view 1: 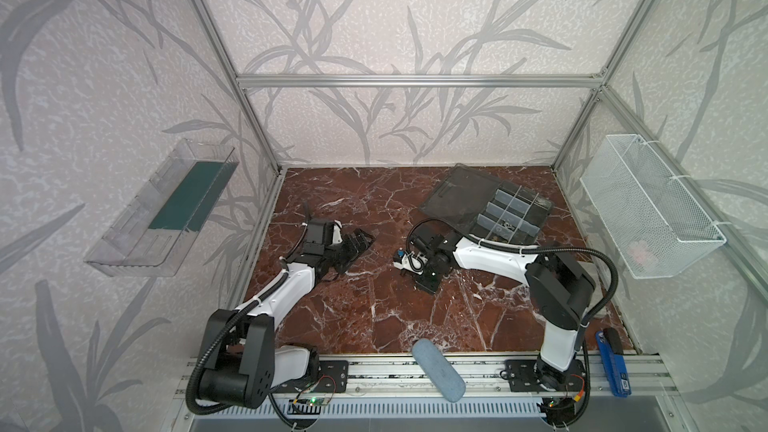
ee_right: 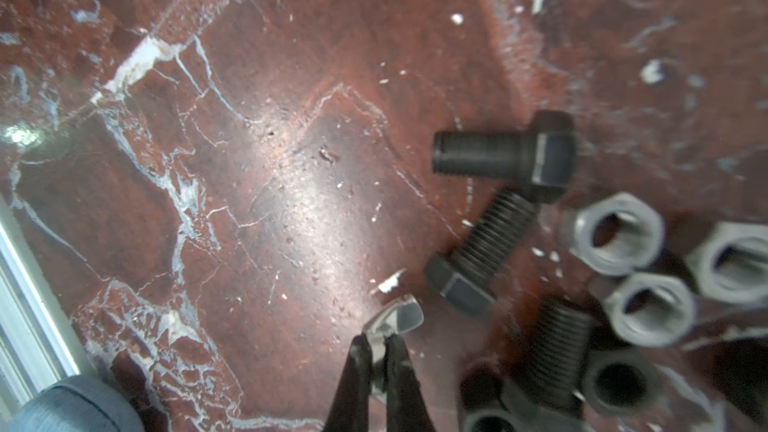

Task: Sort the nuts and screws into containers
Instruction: 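Lift the steel wing nut and carry it over the organizer box, then open the right gripper to drop the wing nut into a compartment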

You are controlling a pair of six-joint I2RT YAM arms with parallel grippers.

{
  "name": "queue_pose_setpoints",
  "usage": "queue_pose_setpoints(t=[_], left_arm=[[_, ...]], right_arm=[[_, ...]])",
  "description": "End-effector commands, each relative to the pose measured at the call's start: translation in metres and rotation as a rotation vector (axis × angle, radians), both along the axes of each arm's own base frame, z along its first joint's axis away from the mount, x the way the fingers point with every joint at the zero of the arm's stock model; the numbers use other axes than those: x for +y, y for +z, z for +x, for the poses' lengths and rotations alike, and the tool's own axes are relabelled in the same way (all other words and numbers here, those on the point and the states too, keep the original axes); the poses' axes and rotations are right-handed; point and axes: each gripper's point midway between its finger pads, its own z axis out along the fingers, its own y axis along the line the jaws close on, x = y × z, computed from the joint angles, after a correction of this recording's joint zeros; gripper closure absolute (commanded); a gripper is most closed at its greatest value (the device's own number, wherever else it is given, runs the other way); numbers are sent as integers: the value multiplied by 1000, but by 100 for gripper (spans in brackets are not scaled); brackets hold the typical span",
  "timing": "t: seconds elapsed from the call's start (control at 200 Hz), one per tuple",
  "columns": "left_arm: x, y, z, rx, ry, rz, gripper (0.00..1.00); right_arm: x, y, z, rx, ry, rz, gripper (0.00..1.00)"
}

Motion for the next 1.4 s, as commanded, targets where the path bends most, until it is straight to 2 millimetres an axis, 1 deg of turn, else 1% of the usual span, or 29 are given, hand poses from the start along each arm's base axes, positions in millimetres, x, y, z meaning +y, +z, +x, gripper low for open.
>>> queue_pose_setpoints(t=[0.0, 0.03, 0.05, 0.065, 0.145, 0.235, 0.315, 0.385, 0.475, 0.515, 0.53, 0.545, 0.585, 0.65, 0.725, 0.85, 1.045, 1.175, 1.255, 1.395], left_arm=[[4, 5, -3, -20, 9, 2, 1], [4, 6, -3, -22, 10, 2, 0], [4, 6, -3, -22, 10, 1, 0], [5, 6, -3, -25, 11, 1, 0], [4, 7, -2, -26, 10, -3, 1], [4, 7, -2, -25, 9, -6, 1], [4, 7, -2, -27, 8, -10, 1], [4, 7, -2, -26, 8, -12, 0], [3, 7, -2, -28, 7, -14, 1], [3, 7, -1, -27, 7, -14, 1], [3, 8, -1, -29, 7, -15, 1], [3, 7, -1, -26, 6, -15, 0], [2, 8, -1, -28, 3, -16, 1], [3, 8, -1, -25, 5, -16, 1], [3, 9, -1, -25, 8, -16, 0], [3, 11, 0, -27, 9, -13, 1], [4, 11, 0, -24, 7, -10, 1], [3, 10, 1, -22, 6, -11, 1], [3, 9, 1, -22, 6, -14, 1], [3, 8, 1, -18, 6, -14, 1]], right_arm=[[-9, 43, 18, -49, -68, 90, 100], [-13, 53, 24, -67, -87, 108, 100], [-17, 55, 29, -71, -103, 113, 100], [-20, 68, 33, -94, -117, 136, 100], [-43, 93, 61, -170, -225, 154, 100], [-79, 113, 98, -266, -380, 139, 100], [-119, 122, 130, -305, -536, 138, 100], [-156, 124, 155, -316, -682, 119, 100], [-206, 119, 183, -365, -851, 12, 100], [-222, 116, 192, -373, -901, -33, 100], [-227, 117, 195, -382, -918, -42, 100], [-233, 109, 199, -371, -933, -72, 100], [-247, 103, 206, -368, -973, -114, 100], [-264, 96, 214, -359, -1019, -166, 100], [-278, 88, 219, -329, -1063, -206, 100], [-291, 75, 222, -312, -1100, -231, 100], [-308, 55, 215, -283, -1146, -260, 100], [-316, 44, 209, -263, -1158, -282, 100], [-317, 37, 208, -254, -1155, -289, 100], [-318, 34, 207, -248, -1153, -295, 100]])
